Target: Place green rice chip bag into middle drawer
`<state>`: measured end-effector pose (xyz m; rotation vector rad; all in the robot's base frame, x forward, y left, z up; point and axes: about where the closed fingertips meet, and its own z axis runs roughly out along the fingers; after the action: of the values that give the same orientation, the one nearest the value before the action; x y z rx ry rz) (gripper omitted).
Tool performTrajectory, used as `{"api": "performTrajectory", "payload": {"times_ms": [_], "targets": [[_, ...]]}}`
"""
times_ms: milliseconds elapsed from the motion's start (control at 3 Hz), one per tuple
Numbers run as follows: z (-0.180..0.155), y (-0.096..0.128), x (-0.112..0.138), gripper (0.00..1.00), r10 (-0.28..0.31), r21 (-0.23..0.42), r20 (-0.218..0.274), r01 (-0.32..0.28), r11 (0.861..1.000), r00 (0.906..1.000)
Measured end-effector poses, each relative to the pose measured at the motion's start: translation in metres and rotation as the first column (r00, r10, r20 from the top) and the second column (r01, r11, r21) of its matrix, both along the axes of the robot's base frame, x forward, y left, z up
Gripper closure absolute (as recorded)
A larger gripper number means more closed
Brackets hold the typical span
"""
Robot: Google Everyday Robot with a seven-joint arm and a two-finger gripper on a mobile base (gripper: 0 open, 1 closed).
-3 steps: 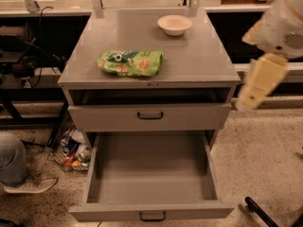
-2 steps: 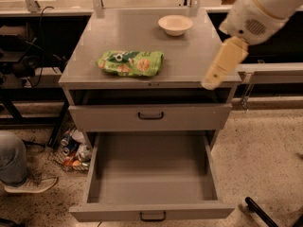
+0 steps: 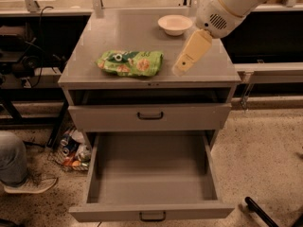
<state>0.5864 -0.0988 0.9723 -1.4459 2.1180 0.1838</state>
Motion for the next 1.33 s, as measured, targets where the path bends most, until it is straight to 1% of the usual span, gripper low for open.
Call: {"api": "performTrajectory", "payload": {"times_ms": [333,667,1000,1333], "targets": [[0.009,0.030,0.029,0.00,0.019,-0.020,0.065,-0.018,1.000,0.9977],[0.018,0.092,0.078,0.00,0.088,-0.114,0.134,-0.073,0.991,0.9870],[0.007,0.178,0.122,0.00,0.183,-0.181,0.111,-0.162,0.970,0.9768],[-0.018,0.222,0.139,0.00,0.233,-0.178,0.042,-0.223,0.959,0.9715]]}}
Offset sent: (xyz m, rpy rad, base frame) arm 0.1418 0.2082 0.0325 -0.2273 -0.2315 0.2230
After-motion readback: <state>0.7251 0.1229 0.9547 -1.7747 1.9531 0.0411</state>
